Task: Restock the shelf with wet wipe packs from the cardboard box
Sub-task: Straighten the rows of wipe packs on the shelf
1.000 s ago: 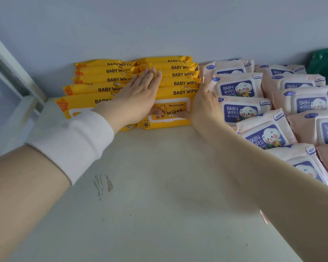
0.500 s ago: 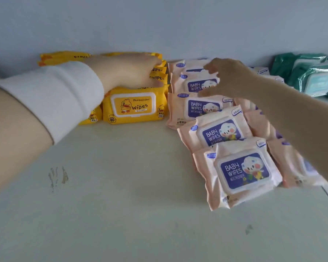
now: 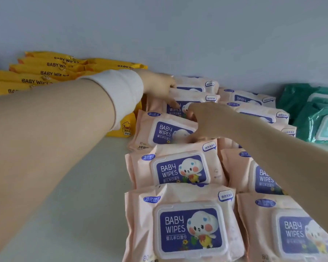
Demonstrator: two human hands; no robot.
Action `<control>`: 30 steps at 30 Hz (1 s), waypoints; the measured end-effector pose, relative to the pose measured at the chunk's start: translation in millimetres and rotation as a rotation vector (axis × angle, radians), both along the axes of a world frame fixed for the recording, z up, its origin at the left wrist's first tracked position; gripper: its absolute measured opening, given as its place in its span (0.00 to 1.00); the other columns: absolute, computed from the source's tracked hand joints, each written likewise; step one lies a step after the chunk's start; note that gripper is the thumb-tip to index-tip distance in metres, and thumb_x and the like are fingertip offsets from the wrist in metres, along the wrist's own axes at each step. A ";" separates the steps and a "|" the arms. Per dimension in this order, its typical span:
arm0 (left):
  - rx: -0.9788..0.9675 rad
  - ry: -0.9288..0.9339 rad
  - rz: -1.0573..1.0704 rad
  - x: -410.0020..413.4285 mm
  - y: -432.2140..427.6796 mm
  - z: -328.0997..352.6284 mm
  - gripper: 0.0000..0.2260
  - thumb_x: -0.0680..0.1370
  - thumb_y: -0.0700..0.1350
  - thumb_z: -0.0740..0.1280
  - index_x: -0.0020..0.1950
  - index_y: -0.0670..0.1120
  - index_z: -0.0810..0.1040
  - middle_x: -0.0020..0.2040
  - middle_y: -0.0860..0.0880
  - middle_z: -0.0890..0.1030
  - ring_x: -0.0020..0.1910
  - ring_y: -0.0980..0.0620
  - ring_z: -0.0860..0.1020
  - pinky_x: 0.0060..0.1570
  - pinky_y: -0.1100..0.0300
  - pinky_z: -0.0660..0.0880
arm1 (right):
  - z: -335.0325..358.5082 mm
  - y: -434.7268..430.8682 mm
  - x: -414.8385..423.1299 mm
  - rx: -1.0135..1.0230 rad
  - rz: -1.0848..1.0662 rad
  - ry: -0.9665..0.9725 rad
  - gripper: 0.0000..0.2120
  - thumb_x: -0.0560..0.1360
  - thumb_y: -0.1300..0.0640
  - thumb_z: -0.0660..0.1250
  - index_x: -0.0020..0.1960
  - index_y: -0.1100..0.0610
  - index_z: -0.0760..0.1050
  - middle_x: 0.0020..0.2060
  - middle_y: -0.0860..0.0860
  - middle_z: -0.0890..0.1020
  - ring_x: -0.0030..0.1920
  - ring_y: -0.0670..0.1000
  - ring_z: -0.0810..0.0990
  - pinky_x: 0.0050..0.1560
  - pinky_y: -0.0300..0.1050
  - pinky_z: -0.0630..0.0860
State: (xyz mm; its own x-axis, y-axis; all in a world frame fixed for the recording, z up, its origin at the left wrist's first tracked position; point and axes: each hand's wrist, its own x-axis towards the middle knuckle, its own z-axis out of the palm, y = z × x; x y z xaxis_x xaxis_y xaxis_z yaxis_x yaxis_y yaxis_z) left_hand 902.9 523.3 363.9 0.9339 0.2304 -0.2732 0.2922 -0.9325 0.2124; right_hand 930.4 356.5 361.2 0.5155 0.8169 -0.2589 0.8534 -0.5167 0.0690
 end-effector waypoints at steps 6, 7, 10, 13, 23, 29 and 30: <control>-0.139 -0.113 -0.076 -1.7 6.2 11.0 0.14 0.71 0.53 0.71 0.50 0.47 0.77 0.47 0.49 0.79 0.45 0.48 0.76 0.39 0.57 0.70 | 15.1 -2.5 0.2 0.081 -0.002 -0.012 0.24 0.61 0.36 0.72 0.40 0.54 0.70 0.33 0.46 0.72 0.41 0.53 0.73 0.37 0.43 0.67; -0.144 -0.144 -0.088 -2.9 9.2 13.2 0.12 0.71 0.52 0.71 0.49 0.48 0.77 0.45 0.50 0.78 0.44 0.49 0.75 0.36 0.59 0.68 | 18.8 -3.5 2.7 0.124 0.005 -0.080 0.22 0.62 0.37 0.72 0.45 0.52 0.73 0.37 0.47 0.75 0.45 0.55 0.73 0.40 0.43 0.66; -0.180 -0.264 -0.105 -7.4 18.3 17.5 0.09 0.74 0.49 0.69 0.52 0.47 0.77 0.43 0.53 0.77 0.41 0.55 0.73 0.35 0.67 0.68 | 18.5 -10.0 10.1 0.243 0.015 -0.252 0.25 0.64 0.41 0.74 0.55 0.54 0.76 0.55 0.54 0.74 0.58 0.58 0.67 0.51 0.46 0.66; -0.173 -0.220 -0.162 -10.5 22.2 18.4 0.09 0.75 0.49 0.67 0.52 0.46 0.78 0.41 0.56 0.76 0.39 0.61 0.72 0.35 0.73 0.68 | 6.2 -15.4 7.2 0.453 0.007 -0.148 0.29 0.63 0.48 0.76 0.58 0.57 0.70 0.65 0.57 0.64 0.63 0.58 0.64 0.61 0.48 0.66; -0.125 -0.238 -0.080 19.3 18.2 23.6 0.16 0.78 0.49 0.62 0.65 0.47 0.72 0.63 0.48 0.75 0.60 0.50 0.74 0.59 0.56 0.71 | -1.6 -8.9 9.0 0.284 0.002 -0.143 0.35 0.69 0.42 0.69 0.69 0.53 0.61 0.63 0.51 0.69 0.64 0.54 0.64 0.65 0.49 0.60; 0.026 -0.115 -0.072 39.0 7.1 18.2 0.20 0.78 0.51 0.62 0.64 0.40 0.72 0.61 0.42 0.77 0.58 0.43 0.75 0.59 0.53 0.71 | -3.5 -10.0 8.1 0.313 -0.001 -0.157 0.34 0.68 0.42 0.70 0.69 0.52 0.61 0.62 0.50 0.69 0.64 0.53 0.64 0.64 0.47 0.59; 0.051 -0.099 -0.085 40.4 5.7 16.9 0.18 0.78 0.50 0.62 0.62 0.40 0.75 0.58 0.41 0.79 0.56 0.42 0.76 0.57 0.51 0.72 | -4.3 -10.4 7.9 0.319 -0.002 -0.157 0.34 0.68 0.42 0.70 0.69 0.52 0.62 0.62 0.50 0.69 0.64 0.53 0.64 0.64 0.47 0.59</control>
State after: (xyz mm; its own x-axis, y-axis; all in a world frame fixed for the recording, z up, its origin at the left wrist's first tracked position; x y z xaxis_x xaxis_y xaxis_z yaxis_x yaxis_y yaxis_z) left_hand 943.3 529.0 380.8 0.9724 0.1607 -0.1689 0.1919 -0.9632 0.1884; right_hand 938.3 346.1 356.8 0.5305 0.8427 0.0917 0.8441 -0.5351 0.0342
